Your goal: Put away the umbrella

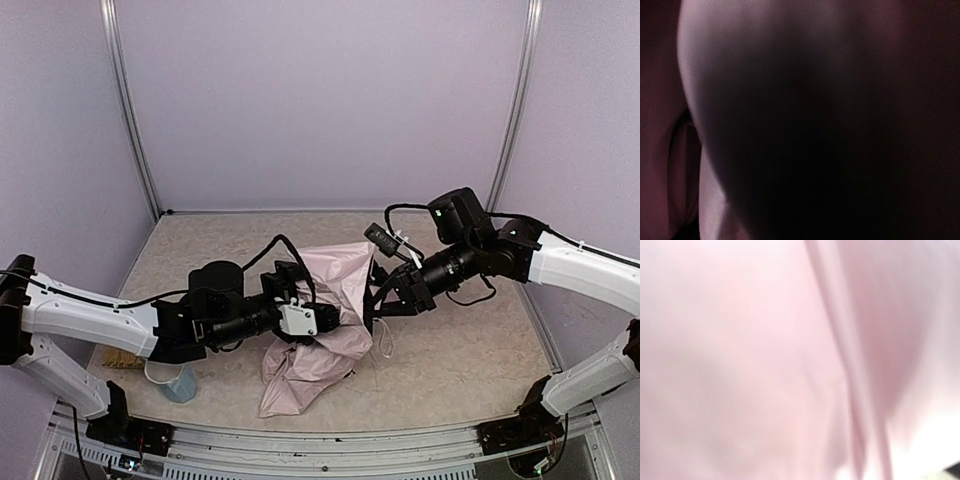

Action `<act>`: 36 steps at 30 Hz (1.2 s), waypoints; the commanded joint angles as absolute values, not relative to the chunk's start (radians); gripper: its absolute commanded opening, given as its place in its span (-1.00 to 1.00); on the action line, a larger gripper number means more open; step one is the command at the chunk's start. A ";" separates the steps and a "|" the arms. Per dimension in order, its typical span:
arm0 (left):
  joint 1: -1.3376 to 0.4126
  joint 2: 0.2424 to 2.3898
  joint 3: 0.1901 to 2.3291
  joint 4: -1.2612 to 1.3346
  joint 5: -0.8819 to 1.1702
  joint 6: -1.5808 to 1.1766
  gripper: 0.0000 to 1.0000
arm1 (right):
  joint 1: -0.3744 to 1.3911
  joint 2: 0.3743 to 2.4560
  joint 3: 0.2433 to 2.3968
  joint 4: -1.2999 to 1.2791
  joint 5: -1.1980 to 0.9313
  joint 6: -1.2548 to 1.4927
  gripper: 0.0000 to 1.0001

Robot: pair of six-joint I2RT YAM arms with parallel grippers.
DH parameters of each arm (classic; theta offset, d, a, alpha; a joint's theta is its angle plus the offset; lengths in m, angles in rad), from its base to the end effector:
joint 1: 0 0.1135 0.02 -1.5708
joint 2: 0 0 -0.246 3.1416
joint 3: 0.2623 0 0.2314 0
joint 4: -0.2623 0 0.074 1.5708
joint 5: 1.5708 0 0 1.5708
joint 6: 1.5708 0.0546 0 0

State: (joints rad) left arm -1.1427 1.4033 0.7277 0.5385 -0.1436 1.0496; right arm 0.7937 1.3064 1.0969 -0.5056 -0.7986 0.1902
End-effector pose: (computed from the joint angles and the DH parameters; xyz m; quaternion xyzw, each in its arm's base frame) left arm 0.1390 -0.2858 0.2456 0.6473 0.3856 0.0235 0.6571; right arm 0.1624 0.2209 0.2897 -0.4031 0.7525 0.4923 0.1699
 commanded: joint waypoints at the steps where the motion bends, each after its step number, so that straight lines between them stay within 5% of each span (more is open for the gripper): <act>1: -1.141 1.451 0.773 0.556 -0.233 1.075 0.58 | 0.840 1.293 1.124 -0.419 -0.927 0.161 -1.00; 7: -1.154 1.466 0.793 0.515 -0.274 1.021 -0.03 | 0.841 1.266 1.115 -0.388 -0.911 0.164 -0.99; 15: -1.144 1.385 0.793 0.396 -0.231 0.819 -0.86 | 0.836 1.170 1.177 -0.489 -0.598 0.083 0.96; 23: -1.060 1.277 0.843 0.148 0.131 0.471 -0.99 | 0.867 0.982 1.125 -0.418 -0.243 -0.421 0.98; 31: -1.032 1.192 0.833 0.030 0.363 0.374 -0.97 | 1.123 0.947 0.950 -0.233 -0.041 -1.290 0.84; 36: -1.005 1.192 0.848 -0.020 0.471 0.360 -0.96 | 1.248 1.009 0.902 -0.069 0.101 -1.540 0.84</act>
